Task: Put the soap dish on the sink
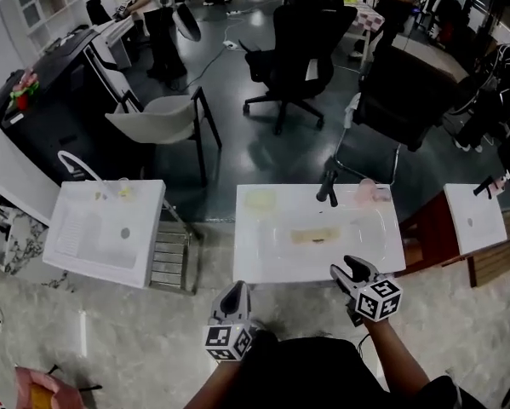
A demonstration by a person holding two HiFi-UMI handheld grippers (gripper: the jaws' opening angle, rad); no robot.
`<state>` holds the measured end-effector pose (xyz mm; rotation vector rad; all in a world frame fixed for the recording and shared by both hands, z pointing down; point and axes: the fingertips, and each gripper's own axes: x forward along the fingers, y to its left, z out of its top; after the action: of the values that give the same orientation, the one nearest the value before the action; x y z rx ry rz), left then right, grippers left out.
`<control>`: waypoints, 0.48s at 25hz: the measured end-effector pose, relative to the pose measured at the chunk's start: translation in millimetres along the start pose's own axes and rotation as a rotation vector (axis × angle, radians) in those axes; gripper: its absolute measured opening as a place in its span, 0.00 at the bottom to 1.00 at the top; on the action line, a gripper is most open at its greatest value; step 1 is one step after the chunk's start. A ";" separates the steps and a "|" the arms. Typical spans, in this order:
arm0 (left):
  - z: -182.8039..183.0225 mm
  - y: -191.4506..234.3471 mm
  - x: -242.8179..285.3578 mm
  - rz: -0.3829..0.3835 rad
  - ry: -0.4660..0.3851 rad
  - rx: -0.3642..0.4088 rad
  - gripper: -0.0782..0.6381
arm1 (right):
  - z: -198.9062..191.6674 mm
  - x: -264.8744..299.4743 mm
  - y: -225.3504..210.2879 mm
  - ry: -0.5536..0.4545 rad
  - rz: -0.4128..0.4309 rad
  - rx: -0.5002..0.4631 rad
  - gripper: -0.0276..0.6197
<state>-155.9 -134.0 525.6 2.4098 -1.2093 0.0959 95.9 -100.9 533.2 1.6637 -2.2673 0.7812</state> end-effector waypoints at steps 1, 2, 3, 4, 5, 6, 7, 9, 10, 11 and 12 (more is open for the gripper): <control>-0.6 -9.0 3.3 0.001 0.002 0.003 0.13 | 0.8 -10.2 -5.1 -0.013 -0.007 0.000 0.35; -1.3 -19.0 6.7 -0.001 0.004 0.005 0.13 | 1.4 -21.1 -10.5 -0.026 -0.014 0.004 0.35; -2.1 -29.9 10.1 -0.006 0.005 0.008 0.13 | 2.0 -32.9 -16.6 -0.041 -0.023 0.010 0.34; -3.2 -41.7 13.9 -0.015 0.006 0.013 0.13 | 2.6 -45.1 -23.9 -0.058 -0.034 0.018 0.32; -4.1 -54.2 18.0 -0.024 0.008 0.020 0.13 | 3.0 -57.3 -32.6 -0.073 -0.047 0.028 0.30; -4.8 -67.0 22.1 -0.033 0.010 0.027 0.13 | 2.9 -69.3 -42.3 -0.087 -0.063 0.039 0.29; -5.4 -80.2 25.7 -0.041 0.011 0.033 0.13 | 2.1 -81.2 -52.3 -0.099 -0.078 0.052 0.27; -7.0 -107.3 32.0 -0.062 0.004 0.035 0.13 | -1.0 -105.3 -71.9 -0.119 -0.104 0.075 0.24; -8.0 -121.2 35.2 -0.074 -0.004 0.035 0.13 | -2.3 -117.5 -81.5 -0.129 -0.117 0.078 0.21; -9.0 -135.2 38.5 -0.087 -0.014 0.035 0.13 | -2.9 -129.3 -90.9 -0.141 -0.129 0.076 0.19; -10.2 -148.8 41.2 -0.098 -0.025 0.035 0.13 | -2.9 -140.6 -99.6 -0.153 -0.138 0.072 0.15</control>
<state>-13.6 -83.1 492.6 2.5026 -1.1069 0.0574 235.4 -6.3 497.4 1.9514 -2.2157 0.7350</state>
